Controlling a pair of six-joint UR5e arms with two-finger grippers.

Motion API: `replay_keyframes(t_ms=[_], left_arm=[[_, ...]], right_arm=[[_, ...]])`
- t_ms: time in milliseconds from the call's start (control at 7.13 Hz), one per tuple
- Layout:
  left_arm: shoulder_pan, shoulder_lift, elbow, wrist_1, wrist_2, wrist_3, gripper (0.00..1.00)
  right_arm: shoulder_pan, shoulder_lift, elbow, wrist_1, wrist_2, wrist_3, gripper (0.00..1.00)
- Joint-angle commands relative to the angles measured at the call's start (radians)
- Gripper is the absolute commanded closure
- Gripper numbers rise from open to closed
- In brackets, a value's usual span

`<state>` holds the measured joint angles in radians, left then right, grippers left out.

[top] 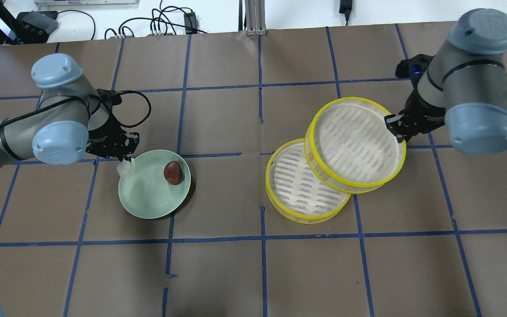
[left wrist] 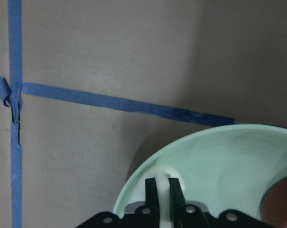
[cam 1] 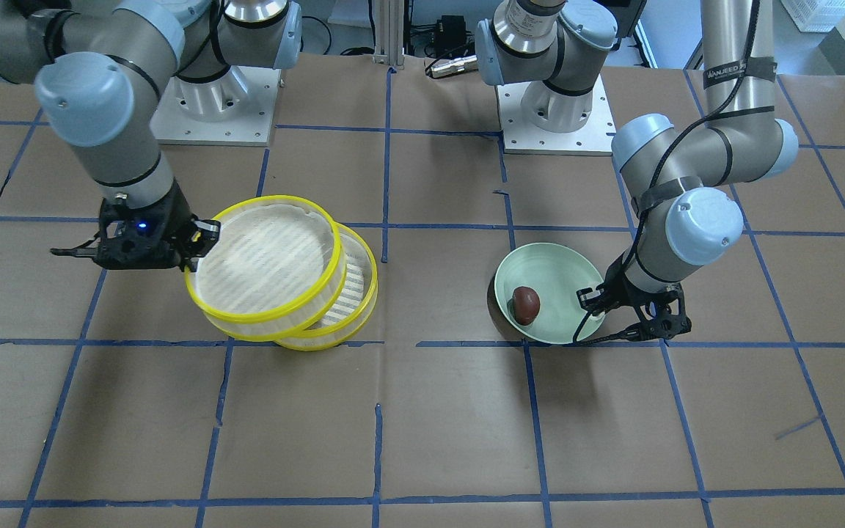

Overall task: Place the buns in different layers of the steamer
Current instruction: 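Move the top tier aside with the right while the left carries the bun in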

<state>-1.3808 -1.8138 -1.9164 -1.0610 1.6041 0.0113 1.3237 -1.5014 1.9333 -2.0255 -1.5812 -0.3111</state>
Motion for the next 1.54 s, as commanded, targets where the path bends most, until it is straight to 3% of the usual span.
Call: replay_keyframes(t_ms=[0,140,280,561,1121,1262,1402], left_arm=[[-0.113,0.034,0.093,-0.097,-0.004,-0.133,1.00],[-0.203,0.031,0.158,-0.140,-0.010,-0.281,1.00],[-0.284,0.027,0.189,-0.136,-0.098,-0.429,1.00],[-0.397,-0.007,0.201,-0.021,-0.214,-0.693,1.00],[-0.679,-0.174,0.203,0.238,-0.205,-1.109,1.00],[-0.707,-0.177,0.203,0.237,-0.207,-1.142,0.90],[-0.710,-0.182,0.192,0.234,-0.211,-1.130,0.05]], right_arm=[[-0.156,0.032,-0.008,-0.019,-0.005,-0.330,0.91],[-0.209,0.068,-0.011,-0.030,0.000,-0.354,0.91],[-0.231,0.075,-0.008,-0.048,0.004,-0.388,0.91],[-0.233,0.076,-0.005,-0.035,0.004,-0.388,0.91],[-0.233,0.075,-0.004,-0.033,0.003,-0.382,0.93],[-0.233,0.075,-0.004,-0.030,0.000,-0.381,0.93],[-0.233,0.073,-0.004,-0.029,-0.002,-0.381,0.93]])
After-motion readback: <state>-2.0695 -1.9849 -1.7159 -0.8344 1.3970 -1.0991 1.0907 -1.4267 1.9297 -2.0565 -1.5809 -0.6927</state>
